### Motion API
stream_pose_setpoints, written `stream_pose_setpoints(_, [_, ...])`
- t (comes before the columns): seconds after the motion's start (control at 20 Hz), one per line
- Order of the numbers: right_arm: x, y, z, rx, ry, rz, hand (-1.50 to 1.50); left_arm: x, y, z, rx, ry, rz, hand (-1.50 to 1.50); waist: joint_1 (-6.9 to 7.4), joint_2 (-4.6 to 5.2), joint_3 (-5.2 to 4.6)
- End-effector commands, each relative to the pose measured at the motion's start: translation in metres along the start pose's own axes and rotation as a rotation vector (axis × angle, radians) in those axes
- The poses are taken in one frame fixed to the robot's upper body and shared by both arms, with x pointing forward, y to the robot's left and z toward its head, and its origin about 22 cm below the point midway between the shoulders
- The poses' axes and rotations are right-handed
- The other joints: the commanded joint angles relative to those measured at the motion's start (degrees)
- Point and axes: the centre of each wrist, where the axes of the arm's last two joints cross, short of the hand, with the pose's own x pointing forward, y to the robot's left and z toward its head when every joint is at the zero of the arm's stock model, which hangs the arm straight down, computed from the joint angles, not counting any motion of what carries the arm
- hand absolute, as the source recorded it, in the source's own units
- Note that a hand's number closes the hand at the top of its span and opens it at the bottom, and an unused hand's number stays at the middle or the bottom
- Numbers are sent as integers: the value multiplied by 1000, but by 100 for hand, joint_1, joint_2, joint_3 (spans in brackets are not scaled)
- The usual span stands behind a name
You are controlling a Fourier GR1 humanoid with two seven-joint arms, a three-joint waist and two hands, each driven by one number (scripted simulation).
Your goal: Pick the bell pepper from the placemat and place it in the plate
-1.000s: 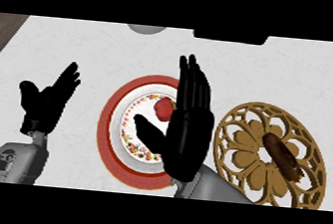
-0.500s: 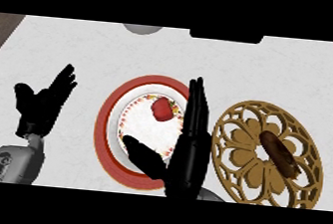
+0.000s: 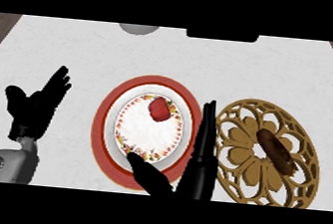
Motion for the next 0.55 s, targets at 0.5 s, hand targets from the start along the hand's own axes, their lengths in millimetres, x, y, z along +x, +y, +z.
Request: stream_pose_setpoints(0.5, [-22,-29,36,-20,144,47,-150,-10,-6,-2,2,-8,-9,0,-21,11,0])
